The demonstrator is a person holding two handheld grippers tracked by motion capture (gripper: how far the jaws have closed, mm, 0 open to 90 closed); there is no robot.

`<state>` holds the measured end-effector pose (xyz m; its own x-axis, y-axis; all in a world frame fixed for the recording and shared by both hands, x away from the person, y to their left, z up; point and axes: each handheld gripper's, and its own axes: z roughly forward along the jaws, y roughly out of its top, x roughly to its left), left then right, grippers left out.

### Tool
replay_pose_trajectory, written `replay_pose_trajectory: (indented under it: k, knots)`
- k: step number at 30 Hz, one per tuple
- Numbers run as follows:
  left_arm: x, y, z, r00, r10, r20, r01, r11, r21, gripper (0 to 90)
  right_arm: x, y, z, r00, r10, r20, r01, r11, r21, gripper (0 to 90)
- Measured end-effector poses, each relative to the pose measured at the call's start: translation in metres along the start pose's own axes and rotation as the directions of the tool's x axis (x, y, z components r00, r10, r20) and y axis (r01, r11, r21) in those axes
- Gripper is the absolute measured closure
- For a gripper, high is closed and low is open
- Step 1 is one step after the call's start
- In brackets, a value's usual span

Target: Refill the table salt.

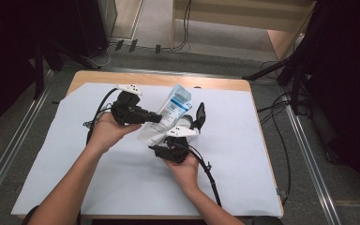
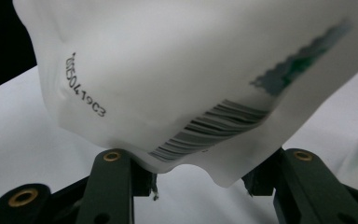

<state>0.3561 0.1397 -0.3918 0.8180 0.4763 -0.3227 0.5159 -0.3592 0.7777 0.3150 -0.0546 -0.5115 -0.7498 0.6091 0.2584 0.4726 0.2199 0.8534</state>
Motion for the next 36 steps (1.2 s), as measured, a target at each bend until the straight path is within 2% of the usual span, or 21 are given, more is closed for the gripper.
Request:
replay_pose_trajectory:
  k: [7, 19, 28, 36]
  knots:
    - [0.0, 0.0, -0.003, 0.9997, 0.012, 0.019, -0.012, 0.9999, -0.007, 89.4, 0.0, 0.0, -0.003, 0.9999, 0.001, 0.01, -0.001, 1.0, -0.016, 55.8]
    - [0.0, 0.001, -0.009, 0.9996, 0.021, 0.019, -0.021, 0.9996, -0.017, 89.2, -0.002, 0.0, -0.006, 0.9997, -0.001, 0.026, 0.002, 0.999, -0.037, 56.3]
    - [0.0, 0.001, -0.015, 0.9996, 0.023, 0.014, -0.023, 0.9995, -0.022, 89.2, -0.008, 0.002, -0.01, 0.9989, 0.037, 0.03, -0.035, 0.998, -0.052, 56.9]
    - [0.0, 0.001, -0.018, 0.9996, 0.022, 0.017, -0.022, 0.9995, -0.022, 89.3, -0.01, 0.003, -0.012, 0.9984, 0.046, 0.033, -0.044, 0.997, -0.061, 58.4]
